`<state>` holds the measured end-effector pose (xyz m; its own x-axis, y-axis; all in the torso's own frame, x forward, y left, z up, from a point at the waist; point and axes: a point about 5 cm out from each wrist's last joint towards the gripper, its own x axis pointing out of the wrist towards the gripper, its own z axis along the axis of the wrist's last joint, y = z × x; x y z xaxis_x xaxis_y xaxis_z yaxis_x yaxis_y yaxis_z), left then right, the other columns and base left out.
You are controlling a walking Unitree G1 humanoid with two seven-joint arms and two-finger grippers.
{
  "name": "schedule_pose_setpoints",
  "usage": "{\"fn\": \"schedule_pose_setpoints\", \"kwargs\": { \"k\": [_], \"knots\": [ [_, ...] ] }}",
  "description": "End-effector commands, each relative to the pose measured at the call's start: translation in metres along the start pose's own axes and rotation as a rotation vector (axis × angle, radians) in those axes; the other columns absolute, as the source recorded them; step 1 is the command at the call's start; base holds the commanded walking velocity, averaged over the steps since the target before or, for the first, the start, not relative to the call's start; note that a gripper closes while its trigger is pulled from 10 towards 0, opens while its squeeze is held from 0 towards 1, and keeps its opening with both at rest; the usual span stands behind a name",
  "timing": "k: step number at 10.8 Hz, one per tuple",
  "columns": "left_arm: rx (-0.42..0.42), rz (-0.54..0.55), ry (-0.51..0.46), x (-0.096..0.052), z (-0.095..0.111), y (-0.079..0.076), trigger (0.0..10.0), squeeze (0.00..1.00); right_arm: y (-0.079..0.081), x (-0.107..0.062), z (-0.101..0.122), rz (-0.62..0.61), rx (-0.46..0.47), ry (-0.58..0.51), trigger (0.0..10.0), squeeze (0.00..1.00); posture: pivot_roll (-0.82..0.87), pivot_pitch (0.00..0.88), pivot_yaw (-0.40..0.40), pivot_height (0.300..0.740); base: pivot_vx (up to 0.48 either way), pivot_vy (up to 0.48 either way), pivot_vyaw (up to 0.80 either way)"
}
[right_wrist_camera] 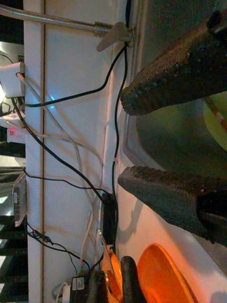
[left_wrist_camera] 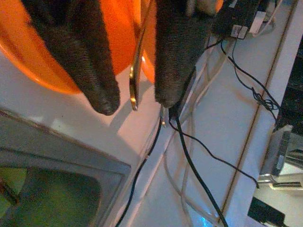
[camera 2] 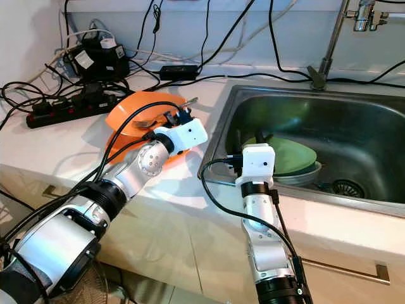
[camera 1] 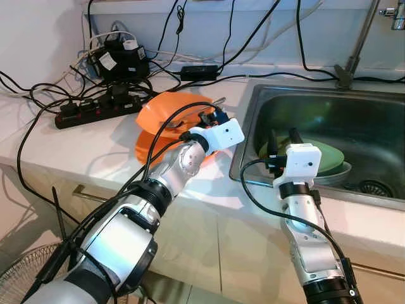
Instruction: Kitchen organization
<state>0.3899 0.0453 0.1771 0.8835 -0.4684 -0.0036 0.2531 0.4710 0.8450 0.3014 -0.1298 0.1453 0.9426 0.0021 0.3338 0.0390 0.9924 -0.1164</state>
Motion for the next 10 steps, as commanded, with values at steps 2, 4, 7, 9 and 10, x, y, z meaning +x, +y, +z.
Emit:
{"fn": "schedule_pose_setpoints", "kwargs": {
  "k": [2, 4, 7, 9, 10],
  "knots": [
    [-0.004, 0.031, -0.009, 0.002, 0.003, 0.009, 0.0, 0.00, 0.001, -0.002, -0.006, -0.004, -0.004, 0.038, 10.0, 0.00, 0.03, 0.000, 0.127, 0.740, 0.000, 0.000, 0.00],
    [-0.013, 0.046, -0.018, 0.003, 0.004, 0.011, 0.0, 0.00, 0.001, -0.002, -0.006, -0.006, -0.003, 0.040, 10.0, 0.00, 0.03, 0.000, 0.127, 0.740, 0.000, 0.000, 0.00],
    [-0.111, 0.110, -0.054, 0.003, 0.009, 0.022, 0.0, 0.00, 0.001, -0.002, -0.007, -0.006, -0.002, 0.045, 10.0, 0.00, 0.03, 0.000, 0.126, 0.740, 0.000, 0.000, 0.00],
    [-0.223, 0.131, -0.094, 0.002, 0.014, 0.027, 8.6, 0.00, 0.001, -0.003, -0.008, -0.003, -0.002, 0.048, 10.0, 0.00, 0.03, 0.000, 0.123, 0.740, 0.000, 0.000, 0.00],
    [-0.290, 0.135, -0.108, 0.002, 0.015, 0.030, 10.0, 0.00, 0.001, -0.003, -0.008, -0.003, -0.001, 0.049, 10.0, 0.00, 0.03, 0.000, 0.123, 0.740, 0.000, 0.000, 0.00]
  ]
}}
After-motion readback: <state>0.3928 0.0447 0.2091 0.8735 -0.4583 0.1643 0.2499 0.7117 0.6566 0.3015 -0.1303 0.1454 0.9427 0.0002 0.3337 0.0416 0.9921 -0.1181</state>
